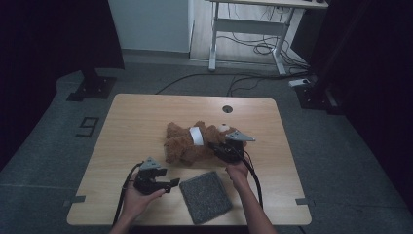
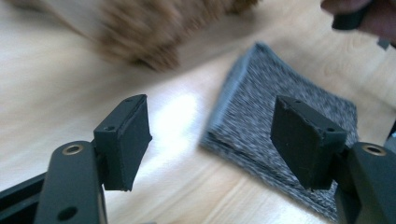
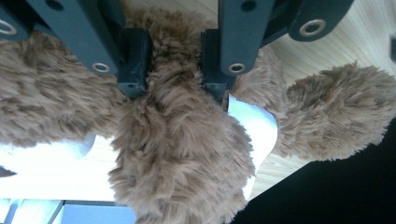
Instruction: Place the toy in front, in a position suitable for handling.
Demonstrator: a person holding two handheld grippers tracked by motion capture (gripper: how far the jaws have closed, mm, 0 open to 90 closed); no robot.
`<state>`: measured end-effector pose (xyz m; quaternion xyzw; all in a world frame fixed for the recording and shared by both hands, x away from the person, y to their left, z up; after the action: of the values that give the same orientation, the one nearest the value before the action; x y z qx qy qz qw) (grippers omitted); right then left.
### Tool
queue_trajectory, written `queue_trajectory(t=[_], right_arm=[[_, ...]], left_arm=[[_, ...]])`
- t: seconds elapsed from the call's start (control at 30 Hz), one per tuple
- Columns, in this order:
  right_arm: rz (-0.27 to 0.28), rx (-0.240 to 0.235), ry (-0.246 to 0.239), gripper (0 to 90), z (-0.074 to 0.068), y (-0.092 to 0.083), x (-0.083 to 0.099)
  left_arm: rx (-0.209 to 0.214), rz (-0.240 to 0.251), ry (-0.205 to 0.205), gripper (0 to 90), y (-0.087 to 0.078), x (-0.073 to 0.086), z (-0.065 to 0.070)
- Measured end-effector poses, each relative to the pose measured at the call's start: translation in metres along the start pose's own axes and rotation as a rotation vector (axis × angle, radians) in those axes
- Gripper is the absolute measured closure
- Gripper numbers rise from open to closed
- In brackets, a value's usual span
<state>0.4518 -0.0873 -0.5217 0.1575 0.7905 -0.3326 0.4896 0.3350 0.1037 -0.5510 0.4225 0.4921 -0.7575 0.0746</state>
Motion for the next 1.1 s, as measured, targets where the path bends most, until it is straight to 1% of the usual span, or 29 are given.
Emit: queue_trajectory(t=[0.13, 0.2, 0.3, 0.33, 0.37, 0.4, 0.53, 0.6, 0.63, 0.73, 0.77, 0.83, 0.9, 0.97, 1.03, 1.1], right_arm=[[0.001, 0.000, 0.002, 70.1, 0.000, -0.001, 0.002], [0.000, 0.000, 0.002, 70.1, 0.000, -0.001, 0.003], [0.001, 0.002, 0.000, 69.9, -0.001, -0.001, 0.003], [0.001, 0.002, 0.001, 69.9, -0.001, -0.001, 0.003], [0.002, 0.002, 0.000, 69.9, -0.001, -0.001, 0.004], [0.001, 0.001, -0.002, 69.9, -0.001, -0.002, 0.004], [0.002, 0.000, -0.001, 69.8, -0.001, -0.002, 0.004], [0.001, 0.002, -0.003, 69.8, -0.001, -0.002, 0.004], [0.001, 0.003, -0.005, 69.7, -0.001, -0.002, 0.004], [0.000, 0.003, -0.005, 69.6, -0.002, -0.002, 0.005], [0.000, 0.003, -0.006, 69.5, -0.002, -0.002, 0.005], [0.001, 0.002, -0.002, 69.5, -0.001, -0.003, 0.006], [-0.001, 0.002, -0.003, 69.5, -0.002, -0.003, 0.006], [-0.003, 0.003, -0.008, 69.3, -0.002, -0.003, 0.007], [-0.004, 0.001, -0.011, 69.1, -0.004, -0.004, 0.008], [-0.003, -0.002, -0.013, 68.9, -0.004, -0.005, 0.009]], left_arm=[[0.005, -0.028, 0.013, 27.7, 0.017, 0.006, 0.013], [-0.004, -0.055, 0.039, 27.6, 0.026, 0.011, 0.020], [-0.017, -0.092, 0.056, 27.4, 0.036, 0.019, 0.024], [-0.030, -0.100, 0.063, 27.5, 0.039, 0.022, 0.024], [-0.040, -0.105, 0.065, 28.1, 0.041, 0.024, 0.024], [-0.041, -0.109, 0.061, 28.6, 0.043, 0.027, 0.025], [-0.054, -0.087, 0.069, 32.9, 0.044, 0.028, 0.026], [-0.080, -0.079, 0.094, 38.8, 0.045, 0.028, 0.027], [-0.085, -0.077, 0.102, 43.6, 0.045, 0.029, 0.028], [-0.059, -0.071, 0.138, 58.5, 0.045, 0.030, 0.033], [-0.045, -0.071, 0.139, 63.7, 0.044, 0.031, 0.033], [-0.010, -0.070, 0.122, 70.4, 0.044, 0.032, 0.033], [0.034, -0.060, 0.083, 74.0, 0.044, 0.033, 0.032], [0.068, -0.048, 0.060, 76.9, 0.043, 0.034, 0.030], [0.088, -0.025, 0.059, 78.9, 0.041, 0.034, 0.030], [0.109, 0.005, 0.057, 79.9, 0.035, 0.031, 0.030]])
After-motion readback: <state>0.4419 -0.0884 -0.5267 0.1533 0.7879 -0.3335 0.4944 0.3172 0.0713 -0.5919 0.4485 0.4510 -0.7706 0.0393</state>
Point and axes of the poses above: each handheld gripper's, and its own axes: y roughly forward along the jaws, x roughly out of its underside, z roughly to its right, the point moved 8 cm from there along y, roughly forward along the jaws, and after that the axes turned 9 degrees about -x, right-handed, at the moved point
